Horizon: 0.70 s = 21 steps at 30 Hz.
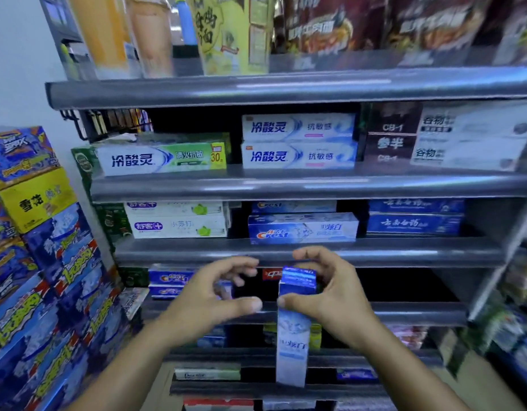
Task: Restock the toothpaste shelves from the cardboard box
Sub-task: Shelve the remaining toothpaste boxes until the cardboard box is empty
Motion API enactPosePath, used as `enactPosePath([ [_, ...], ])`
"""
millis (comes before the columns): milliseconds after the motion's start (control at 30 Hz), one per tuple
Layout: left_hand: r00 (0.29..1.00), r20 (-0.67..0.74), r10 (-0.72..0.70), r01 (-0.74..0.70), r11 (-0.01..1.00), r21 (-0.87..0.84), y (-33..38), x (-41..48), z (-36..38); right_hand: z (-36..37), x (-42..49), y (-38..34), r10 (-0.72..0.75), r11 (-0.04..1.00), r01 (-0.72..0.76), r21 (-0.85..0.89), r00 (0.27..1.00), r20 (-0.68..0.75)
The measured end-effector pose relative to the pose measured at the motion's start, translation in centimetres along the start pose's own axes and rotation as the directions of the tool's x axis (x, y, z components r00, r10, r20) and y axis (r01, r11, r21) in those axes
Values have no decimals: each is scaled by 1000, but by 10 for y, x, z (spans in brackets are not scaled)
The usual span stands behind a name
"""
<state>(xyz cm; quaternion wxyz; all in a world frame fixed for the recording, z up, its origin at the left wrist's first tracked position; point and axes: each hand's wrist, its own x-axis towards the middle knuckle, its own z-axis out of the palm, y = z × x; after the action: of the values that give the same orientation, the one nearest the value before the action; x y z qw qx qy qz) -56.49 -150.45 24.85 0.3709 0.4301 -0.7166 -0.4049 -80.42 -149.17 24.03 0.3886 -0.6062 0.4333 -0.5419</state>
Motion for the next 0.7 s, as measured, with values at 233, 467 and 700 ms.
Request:
enactPosePath([
  [233,989,114,95,-82,991,-109,33,32,64,-32,-2,-18,-8,996,6,86,1000,26],
  [467,970,-241,39,-156,856,-492,36,39,52,-78,-22,13,136,990,-132,49,988,-78],
  [700,917,-363,-167,-215,560,-800,24,51,58,-78,-18,23,132,964,-73,256,966,-223],
])
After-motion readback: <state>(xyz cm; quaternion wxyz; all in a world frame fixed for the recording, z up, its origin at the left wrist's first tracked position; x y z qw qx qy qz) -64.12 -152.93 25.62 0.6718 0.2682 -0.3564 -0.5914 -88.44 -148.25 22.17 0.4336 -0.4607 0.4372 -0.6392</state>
